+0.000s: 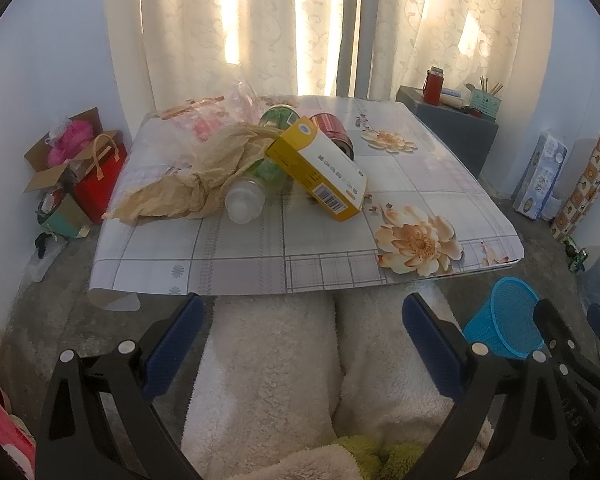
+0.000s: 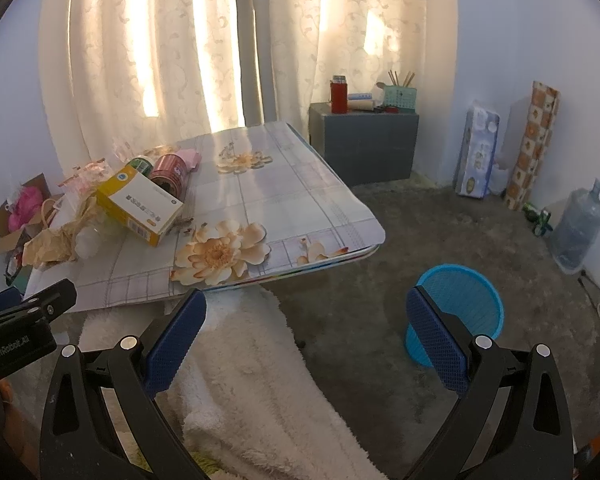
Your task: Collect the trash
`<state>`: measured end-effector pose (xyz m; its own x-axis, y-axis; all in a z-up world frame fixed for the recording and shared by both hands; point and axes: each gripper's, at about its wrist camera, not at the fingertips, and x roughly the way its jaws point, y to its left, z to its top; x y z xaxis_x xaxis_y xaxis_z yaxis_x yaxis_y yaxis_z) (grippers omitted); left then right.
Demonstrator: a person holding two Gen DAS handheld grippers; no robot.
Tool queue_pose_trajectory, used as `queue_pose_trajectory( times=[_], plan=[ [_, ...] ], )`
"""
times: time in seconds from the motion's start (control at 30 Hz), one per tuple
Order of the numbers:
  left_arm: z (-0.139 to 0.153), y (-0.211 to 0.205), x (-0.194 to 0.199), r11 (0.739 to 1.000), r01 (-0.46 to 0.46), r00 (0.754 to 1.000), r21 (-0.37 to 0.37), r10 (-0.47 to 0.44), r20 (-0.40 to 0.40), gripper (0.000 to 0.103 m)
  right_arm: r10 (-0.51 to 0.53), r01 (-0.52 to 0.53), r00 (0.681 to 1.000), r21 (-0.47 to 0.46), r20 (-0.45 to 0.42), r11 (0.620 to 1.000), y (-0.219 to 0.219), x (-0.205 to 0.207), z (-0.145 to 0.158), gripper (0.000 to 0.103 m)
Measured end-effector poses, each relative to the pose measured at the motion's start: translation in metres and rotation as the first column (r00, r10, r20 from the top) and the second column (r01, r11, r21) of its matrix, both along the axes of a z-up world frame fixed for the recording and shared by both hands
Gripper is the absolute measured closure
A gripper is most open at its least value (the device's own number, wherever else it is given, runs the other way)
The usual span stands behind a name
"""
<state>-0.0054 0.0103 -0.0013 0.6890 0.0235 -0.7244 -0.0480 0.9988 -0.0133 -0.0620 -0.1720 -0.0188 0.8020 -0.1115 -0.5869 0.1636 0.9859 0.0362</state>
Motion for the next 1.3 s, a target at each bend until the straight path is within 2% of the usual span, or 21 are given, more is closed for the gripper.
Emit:
queue_pose_trajectory(
  times=[0.2,0.4,0.53,0.7,0.83,0.97,1.13,1.3],
  plan=[
    [0.008,0.003,0.002,1.0,-0.015,1.0,0.025,0.015,0.012,0.006,0.001,-0.001,0.999,0.0,0.041,1.0,-0.006,0.003,0.006,0.007],
    [0.017,0.021,0.011,0.997,-0.066,0.998,0.029,0.066,0.018,0.006,-0.001,0.0,0.997,0.013,0.08,1.0,-0.015,0.025,0.018,0.007],
    [0.016,0.045,0.024,0.994,-0.106,0.994,0.0,0.106,-0.006,0.006,0.03,-0.033,0.996,0.028,0.084,0.999,-0.011,0.041,0.022,0.007],
    [0.012,0.073,0.034,0.987,-0.159,0.987,-0.02,0.159,0.019,0.006,0.106,-0.108,0.991,0.013,0.08,0.994,0.004,0.065,0.021,0.007],
    [0.0,0.091,0.037,0.988,-0.119,0.991,-0.103,0.124,0.049,0.006,0.191,-0.192,0.98,0.004,0.054,0.981,0.021,0.083,0.013,0.007],
    [-0.012,0.107,0.037,0.968,-0.089,0.989,-0.235,0.114,0.094,0.006,0.312,-0.314,0.949,0.04,0.05,0.949,0.035,0.097,0.007,0.007],
    [-0.021,0.111,0.049,0.96,-0.028,0.994,-0.279,0.056,0.093,0.006,0.432,-0.435,0.9,0.069,0.053,0.898,0.052,0.122,0.01,0.007],
    [-0.019,0.109,0.063,0.959,0.029,0.993,-0.282,0.004,0.117,0.006,0.572,-0.572,0.82,0.096,0.032,0.815,0.073,0.157,0.018,0.007]
  ],
)
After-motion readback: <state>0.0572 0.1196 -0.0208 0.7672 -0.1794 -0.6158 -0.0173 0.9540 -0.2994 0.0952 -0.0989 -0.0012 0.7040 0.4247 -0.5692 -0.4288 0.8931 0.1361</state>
